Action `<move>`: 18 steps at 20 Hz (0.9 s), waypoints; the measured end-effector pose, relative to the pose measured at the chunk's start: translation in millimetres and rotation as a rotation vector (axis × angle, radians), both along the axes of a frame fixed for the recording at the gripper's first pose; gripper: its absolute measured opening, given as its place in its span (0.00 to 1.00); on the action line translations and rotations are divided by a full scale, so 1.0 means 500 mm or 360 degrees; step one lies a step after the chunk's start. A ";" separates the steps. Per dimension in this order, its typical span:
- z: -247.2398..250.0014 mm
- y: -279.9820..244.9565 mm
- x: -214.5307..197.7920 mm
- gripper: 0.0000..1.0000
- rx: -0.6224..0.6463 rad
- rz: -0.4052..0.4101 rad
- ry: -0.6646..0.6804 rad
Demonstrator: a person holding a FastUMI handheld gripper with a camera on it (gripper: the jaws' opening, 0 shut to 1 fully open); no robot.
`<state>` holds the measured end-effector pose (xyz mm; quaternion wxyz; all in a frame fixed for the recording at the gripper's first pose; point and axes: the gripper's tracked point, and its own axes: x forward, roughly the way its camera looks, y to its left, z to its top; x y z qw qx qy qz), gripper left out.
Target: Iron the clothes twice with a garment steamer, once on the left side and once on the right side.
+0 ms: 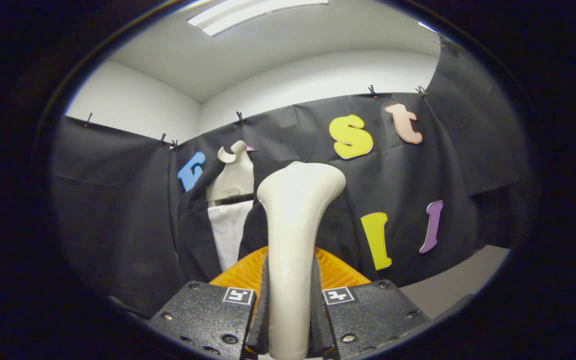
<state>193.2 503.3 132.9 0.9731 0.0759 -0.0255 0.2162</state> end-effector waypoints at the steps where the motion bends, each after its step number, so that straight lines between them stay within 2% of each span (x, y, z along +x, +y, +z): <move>1: -0.010 -0.003 -0.003 0.37 -0.0012 -0.0004 0.0007; 8: -0.084 -0.018 -0.025 0.37 -0.0048 -0.0026 0.0119; 18: -0.256 -0.009 -0.055 0.37 -0.0121 0.0001 0.0370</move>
